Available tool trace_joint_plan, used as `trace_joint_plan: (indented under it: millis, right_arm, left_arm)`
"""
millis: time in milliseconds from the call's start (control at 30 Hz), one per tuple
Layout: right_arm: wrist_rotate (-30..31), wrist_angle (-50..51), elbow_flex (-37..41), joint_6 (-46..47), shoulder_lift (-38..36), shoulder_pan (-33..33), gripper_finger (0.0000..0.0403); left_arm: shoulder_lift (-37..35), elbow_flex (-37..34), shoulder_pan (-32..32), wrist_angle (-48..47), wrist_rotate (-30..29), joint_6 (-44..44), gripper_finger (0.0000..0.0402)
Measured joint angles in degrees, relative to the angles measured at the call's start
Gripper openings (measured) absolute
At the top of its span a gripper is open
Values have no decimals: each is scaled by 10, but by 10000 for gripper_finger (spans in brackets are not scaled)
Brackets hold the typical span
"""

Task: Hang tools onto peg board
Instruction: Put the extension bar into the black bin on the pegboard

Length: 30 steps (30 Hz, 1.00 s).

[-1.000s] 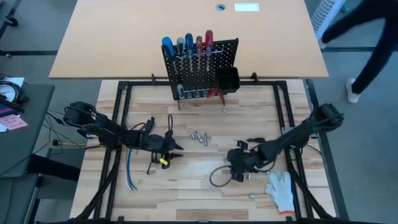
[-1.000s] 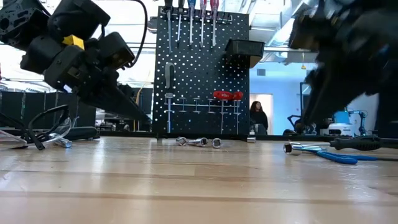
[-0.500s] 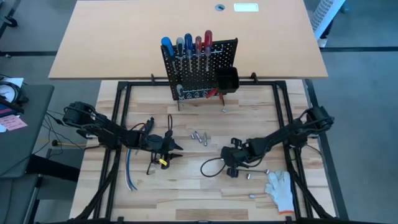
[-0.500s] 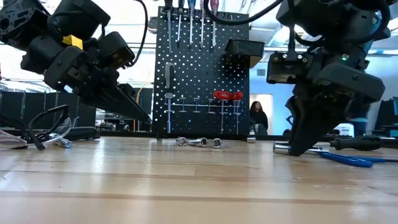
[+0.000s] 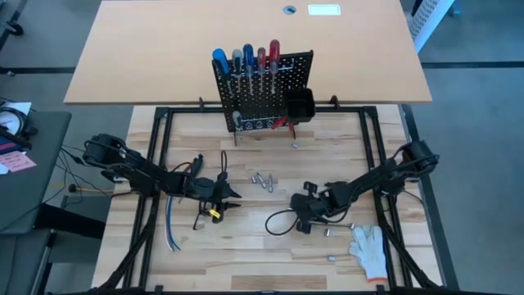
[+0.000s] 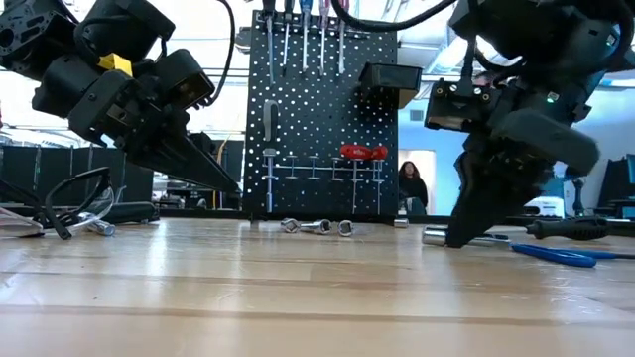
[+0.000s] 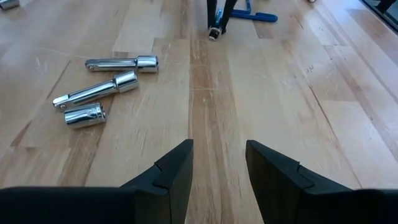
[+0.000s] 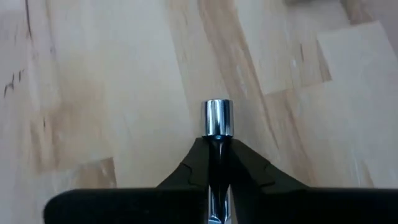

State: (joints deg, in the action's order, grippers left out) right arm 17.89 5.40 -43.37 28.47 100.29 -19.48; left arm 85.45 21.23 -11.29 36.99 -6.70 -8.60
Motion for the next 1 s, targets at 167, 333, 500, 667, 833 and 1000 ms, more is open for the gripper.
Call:
trace_joint_plan:
  millis: [167, 333, 500, 667, 833, 1000]
  right_arm:
    - [42, -61, 2, -1, -2, -10, 40]
    - [78, -130, 2, -23, -3, -12, 38]
    - [83, -214, 2, -66, -4, -12, 37]
    - [107, -312, 1, -124, -5, -12, 37]
    - [107, -430, 0, -200, -6, -6, 37]
    - [107, -510, 0, -275, -31, -8, 37]
  left_arm:
    - [0, 0, 0, 0, 0, 0, 144]
    - [0, 0, 0, 0, 0, 0, 144]
    - [0, 0, 0, 0, 0, 0, 144]
    - [0, 0, 0, 0, 0, 0, 144]
    - [0, 0, -3, 1, 0, 10, 144]
    - [0, 0, -14, 22, 0, 37, 144]
